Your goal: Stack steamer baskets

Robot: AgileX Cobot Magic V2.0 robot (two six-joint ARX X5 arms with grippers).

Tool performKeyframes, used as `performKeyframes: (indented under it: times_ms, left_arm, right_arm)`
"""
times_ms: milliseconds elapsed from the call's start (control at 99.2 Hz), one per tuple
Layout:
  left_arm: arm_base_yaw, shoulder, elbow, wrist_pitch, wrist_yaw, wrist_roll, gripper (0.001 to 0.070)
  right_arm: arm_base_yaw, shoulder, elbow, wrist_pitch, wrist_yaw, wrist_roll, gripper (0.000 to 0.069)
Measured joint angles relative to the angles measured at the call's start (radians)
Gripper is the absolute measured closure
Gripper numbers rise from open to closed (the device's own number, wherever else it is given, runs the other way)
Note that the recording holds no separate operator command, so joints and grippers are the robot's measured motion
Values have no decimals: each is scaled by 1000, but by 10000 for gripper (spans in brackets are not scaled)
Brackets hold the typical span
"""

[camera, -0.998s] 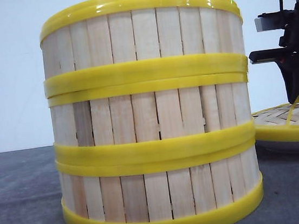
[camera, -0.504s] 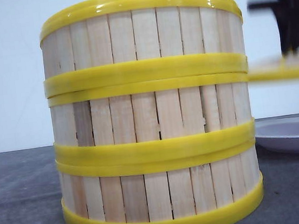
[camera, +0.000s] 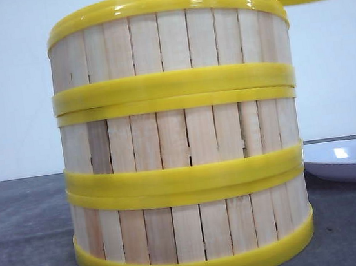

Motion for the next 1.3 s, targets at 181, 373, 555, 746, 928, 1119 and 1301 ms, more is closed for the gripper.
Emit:
performKeyframes:
  times_ms: [181,373,555,746,928,1119,1301]
  left_arm:
    - [0,0,0,-3,0,0,399]
    - [0,0,0,-3,0,0,399]
    - [0,0,0,-4,0,0,399]
    - [0,0,0,-5,0,0,399]
    - [0,0,0,-5,0,0,399]
    - [0,0,0,-5,0,0,399]
    - [0,0,0,-6,0,0,399]
  right_arm:
    - [158,20,0,-8,5,1,640]
    - [267,87,0,-5,9,3,640]
    - [328,126,0,-4,35,3,640]
    - [358,149,0,-4,38,3,640]
    - [380,162,0,-4,57,4,640]
    - [393,185,0,-4,61,4,640]
    - [396,203,0,-5,66,4,640]
